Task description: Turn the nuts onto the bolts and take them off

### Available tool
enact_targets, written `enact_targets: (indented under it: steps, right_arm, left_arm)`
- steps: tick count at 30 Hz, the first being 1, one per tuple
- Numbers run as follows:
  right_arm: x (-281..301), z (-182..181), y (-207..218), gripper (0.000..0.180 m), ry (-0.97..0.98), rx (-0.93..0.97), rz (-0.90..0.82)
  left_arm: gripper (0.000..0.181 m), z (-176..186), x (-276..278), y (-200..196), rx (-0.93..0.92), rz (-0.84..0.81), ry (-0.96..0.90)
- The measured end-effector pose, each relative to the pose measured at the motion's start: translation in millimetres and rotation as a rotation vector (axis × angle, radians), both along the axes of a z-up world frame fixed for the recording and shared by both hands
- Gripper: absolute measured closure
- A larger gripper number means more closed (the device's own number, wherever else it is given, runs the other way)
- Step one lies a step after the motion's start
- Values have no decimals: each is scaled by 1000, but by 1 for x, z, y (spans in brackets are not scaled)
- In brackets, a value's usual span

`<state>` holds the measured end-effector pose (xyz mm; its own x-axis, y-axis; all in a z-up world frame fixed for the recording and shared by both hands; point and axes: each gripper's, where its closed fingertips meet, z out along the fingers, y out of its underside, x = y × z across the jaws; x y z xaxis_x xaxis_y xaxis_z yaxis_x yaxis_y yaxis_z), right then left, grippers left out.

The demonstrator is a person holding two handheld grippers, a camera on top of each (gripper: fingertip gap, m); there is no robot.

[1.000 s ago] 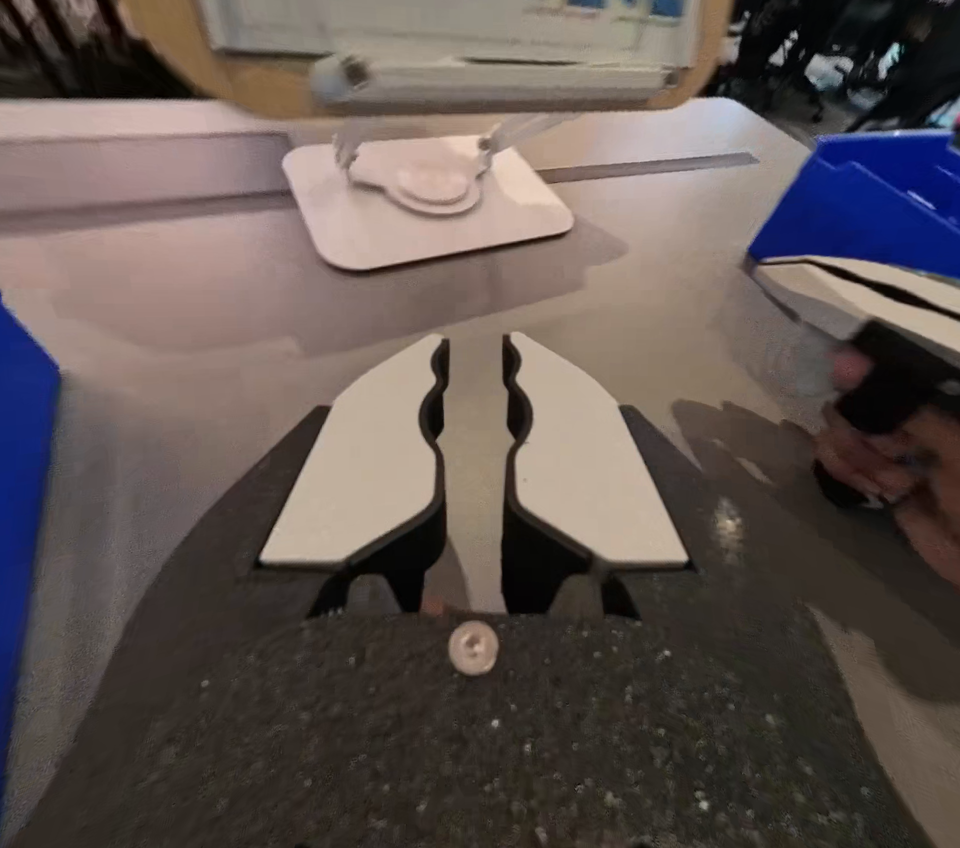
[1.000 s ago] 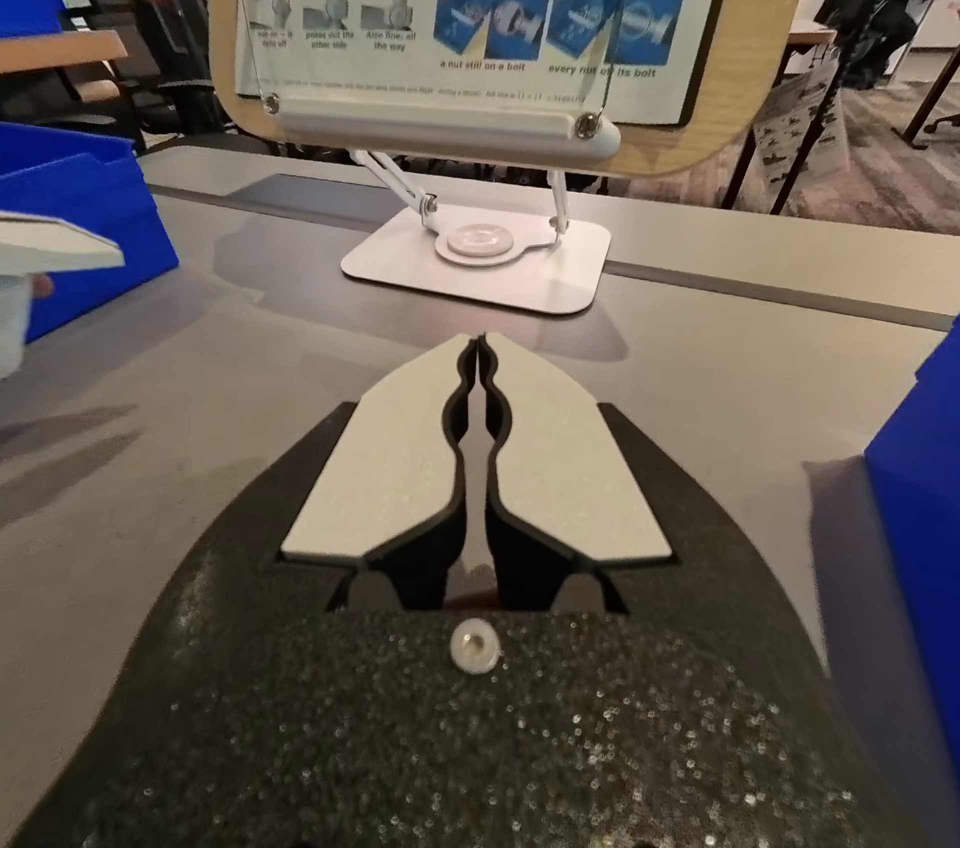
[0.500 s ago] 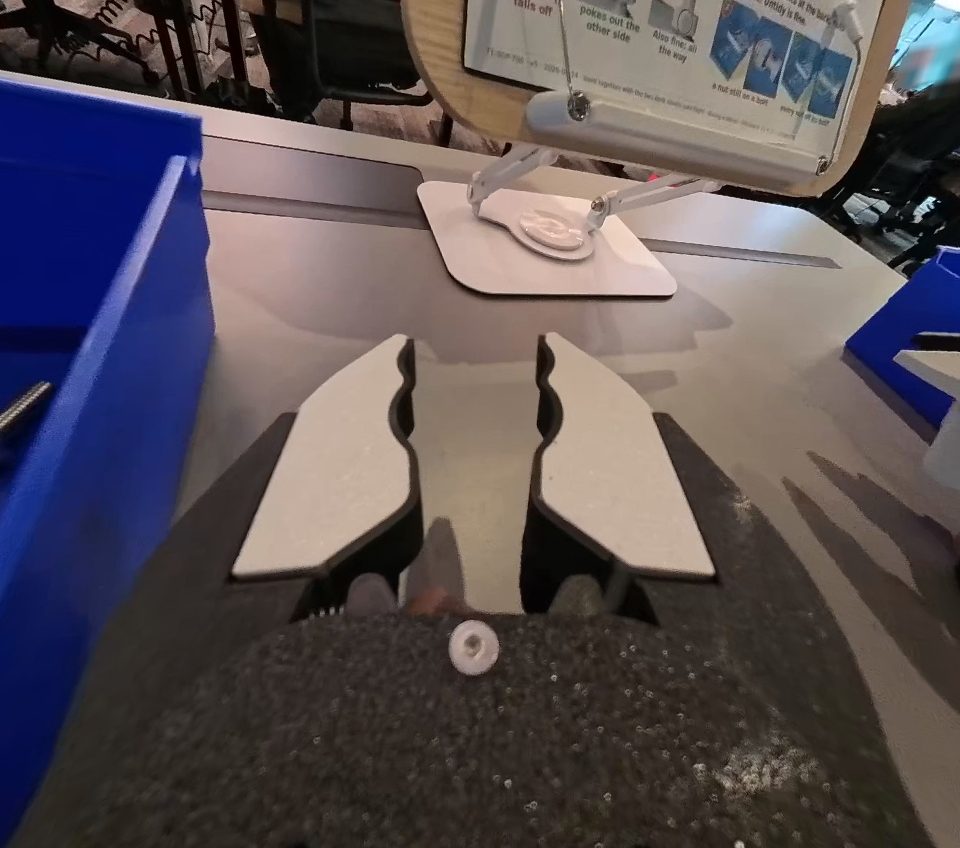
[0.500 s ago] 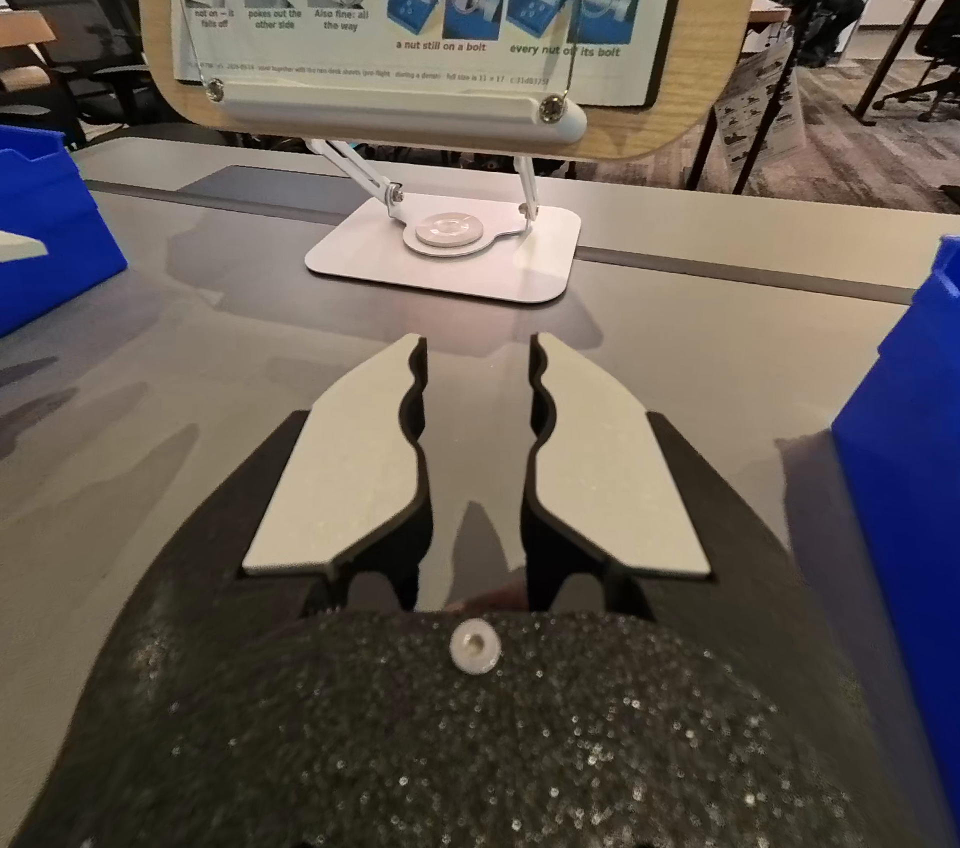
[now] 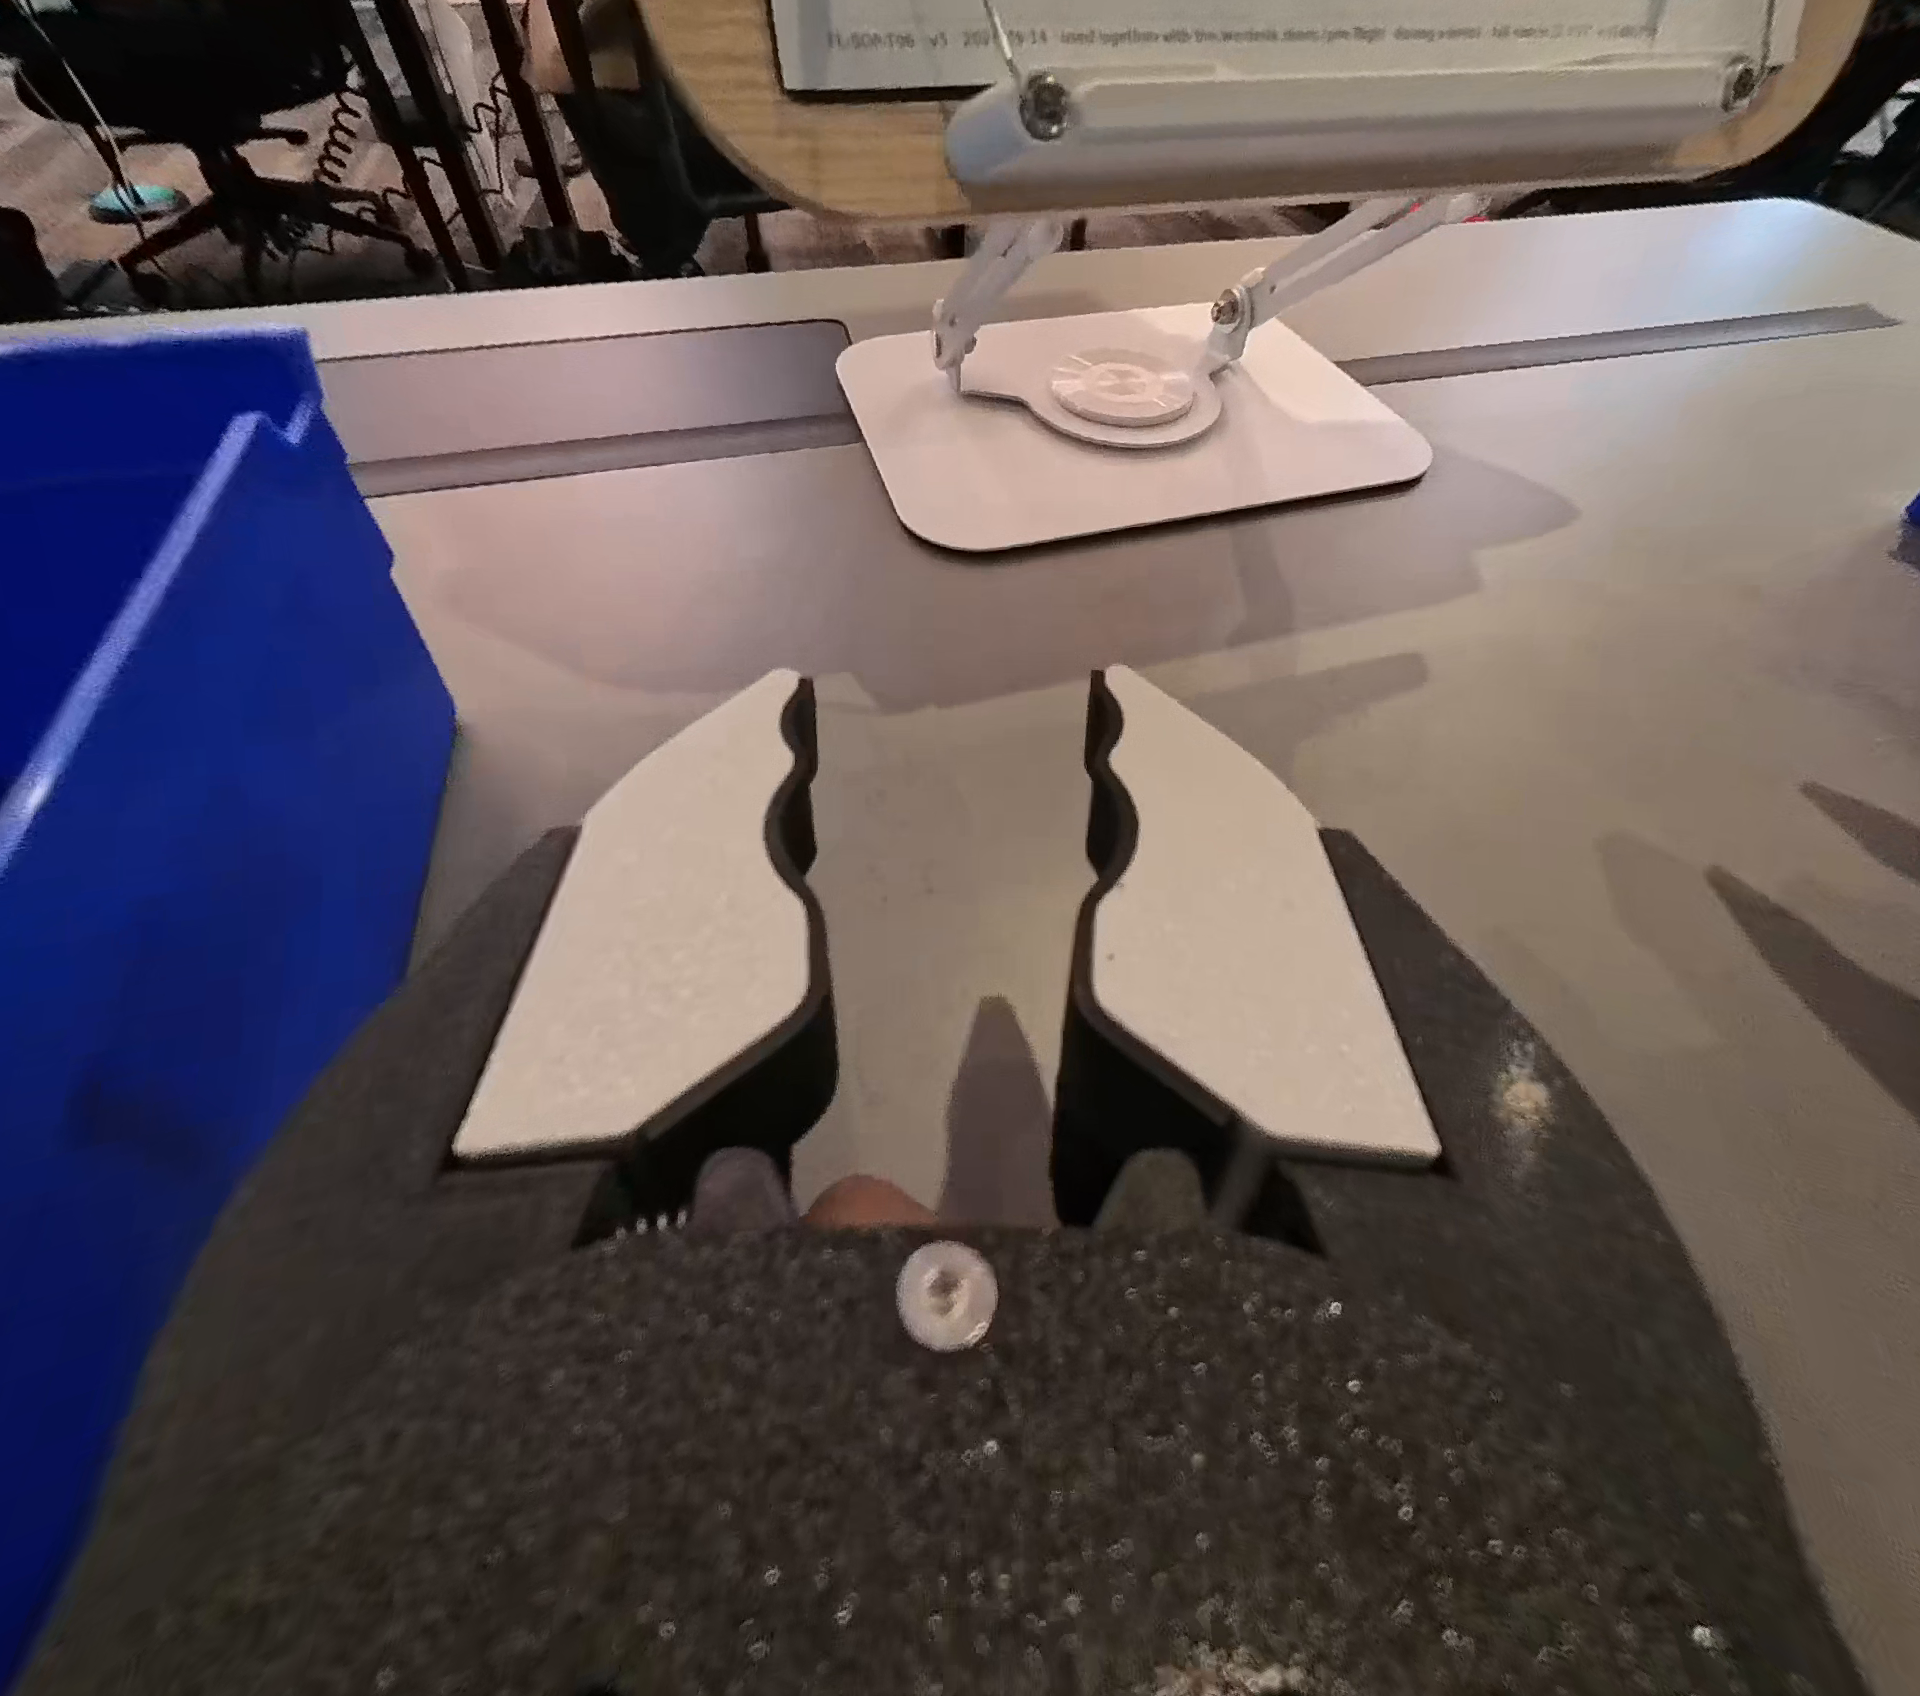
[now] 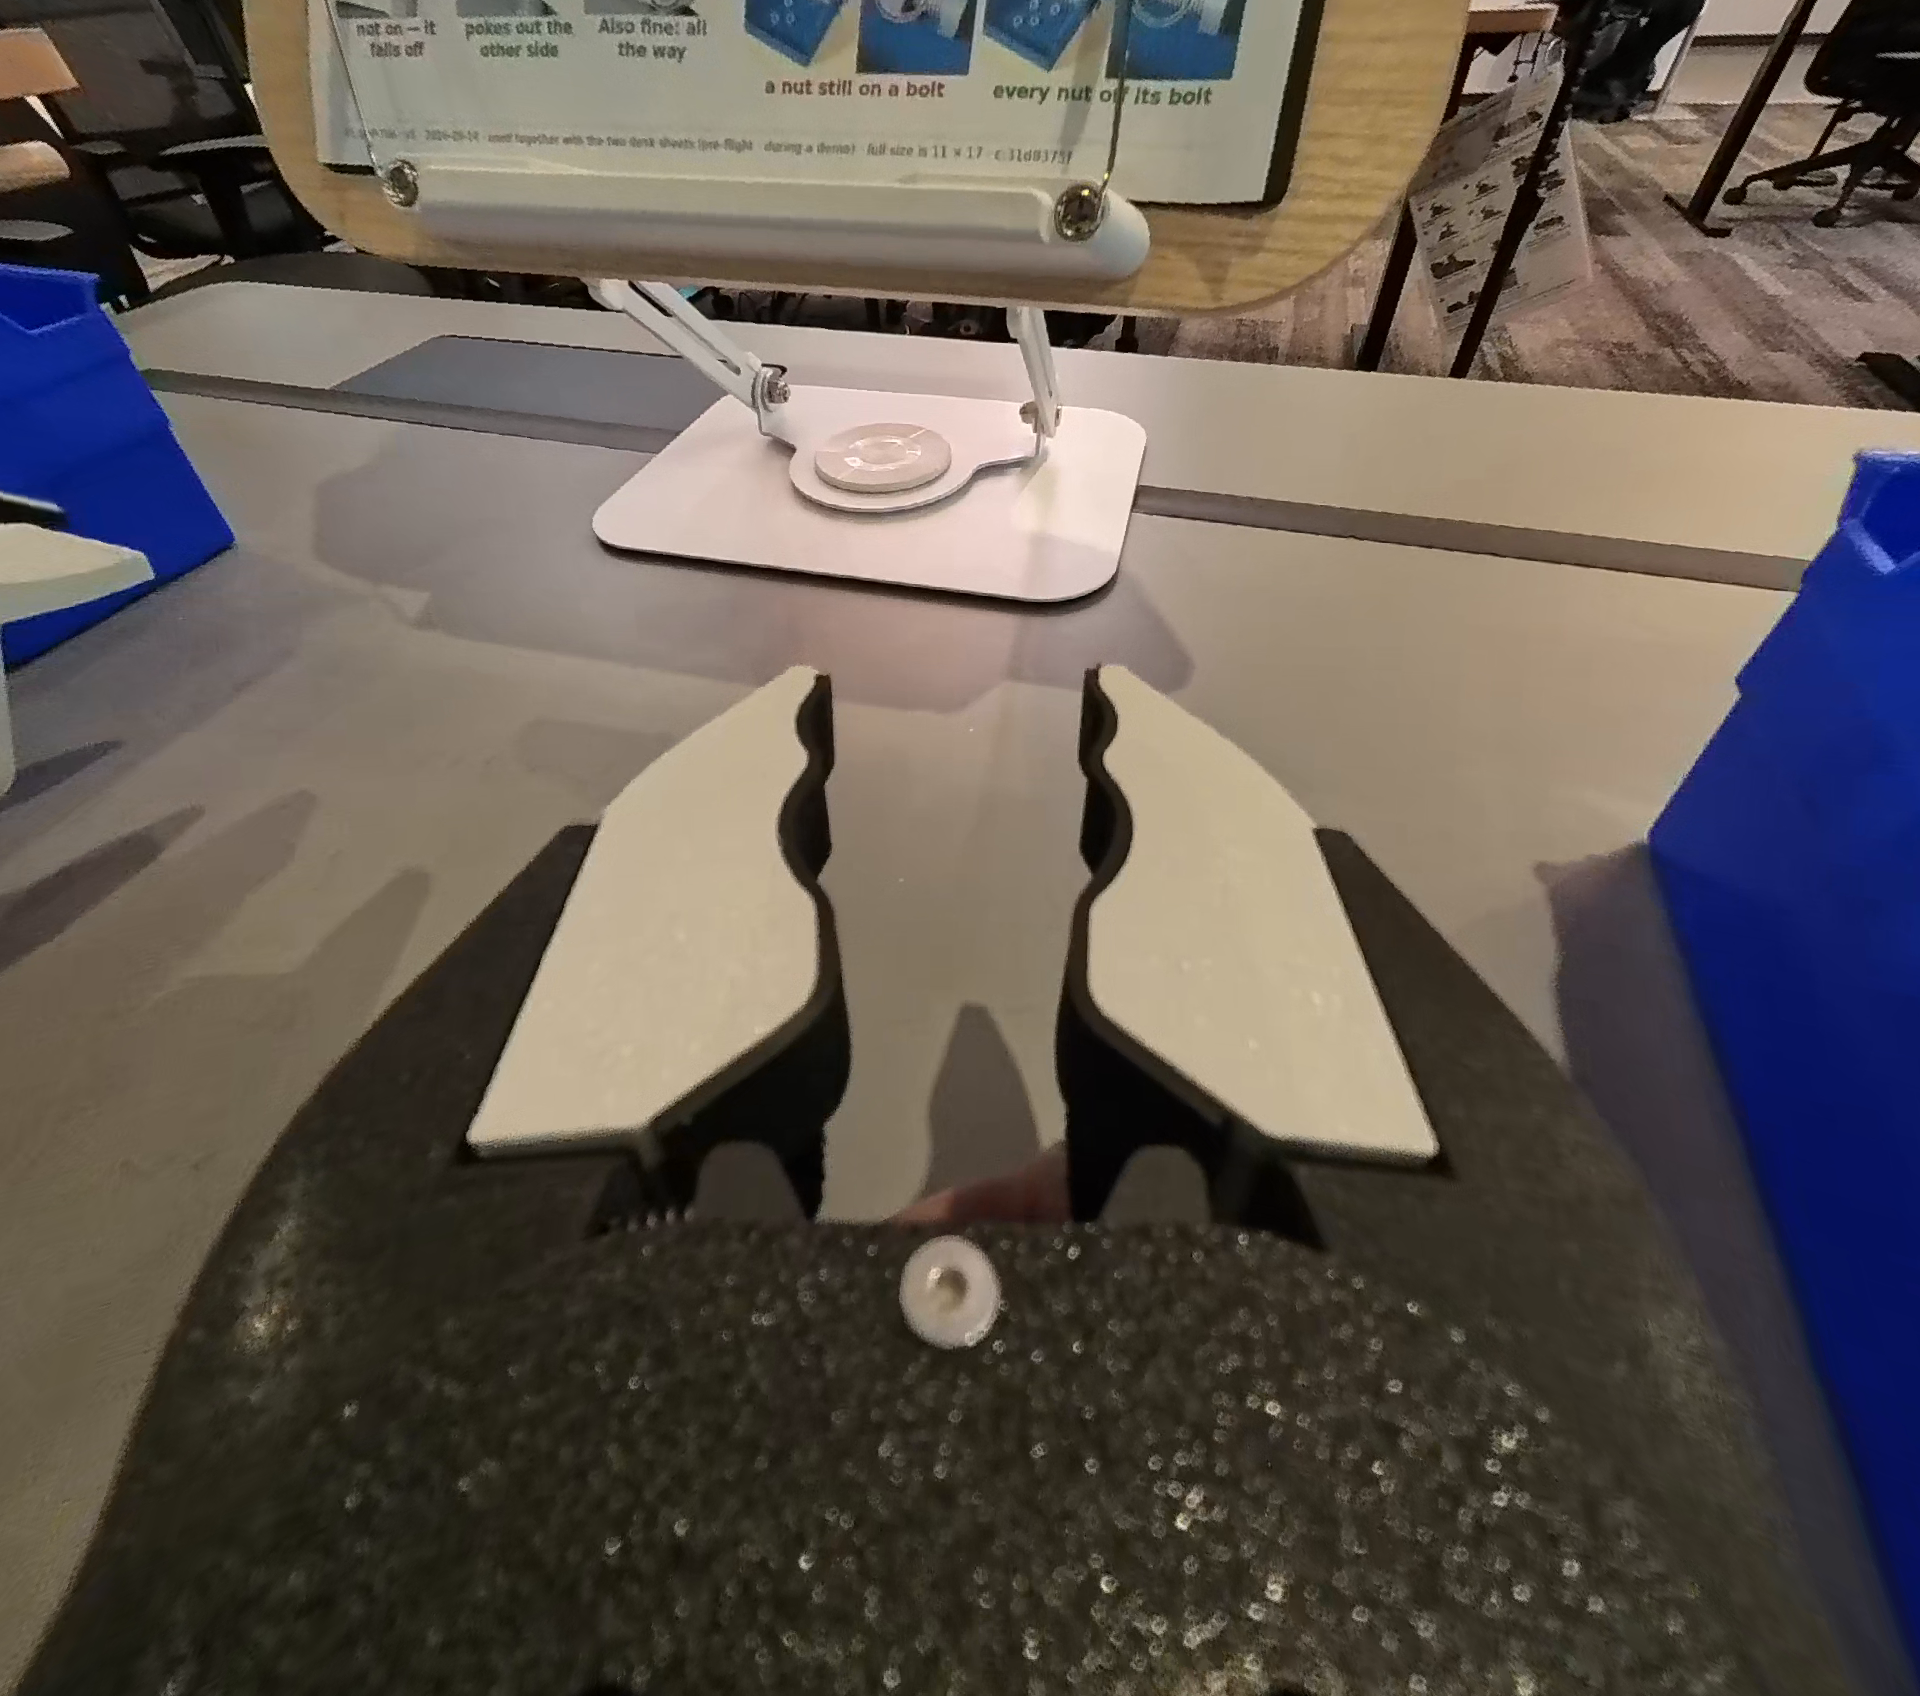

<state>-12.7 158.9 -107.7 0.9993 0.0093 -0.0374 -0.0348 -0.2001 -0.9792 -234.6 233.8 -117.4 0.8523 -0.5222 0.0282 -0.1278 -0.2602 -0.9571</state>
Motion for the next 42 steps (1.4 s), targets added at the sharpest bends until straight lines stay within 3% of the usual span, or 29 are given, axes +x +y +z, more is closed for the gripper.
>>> enact_targets:
  steps: [7, 36, 39, 42]
  right_arm:
    - [0, -2, 1, 137, -2, -15, 1]
    - [-2, -2, 1, 138, 0, -16, 14]
    - [-1, -2, 1, 138, 4, -16, 14]
    - [-1, -2, 1, 139, 10, -14, 13]
  left_arm:
    - [133, 1, -10, 5, -63, 15, -115]
    - [132, 0, -2, 1, -29, 3, -38]
    - [133, 6, 9, -17, -77, -75, -63]
    - [132, 56, 24, -68, -90, -250, -146]
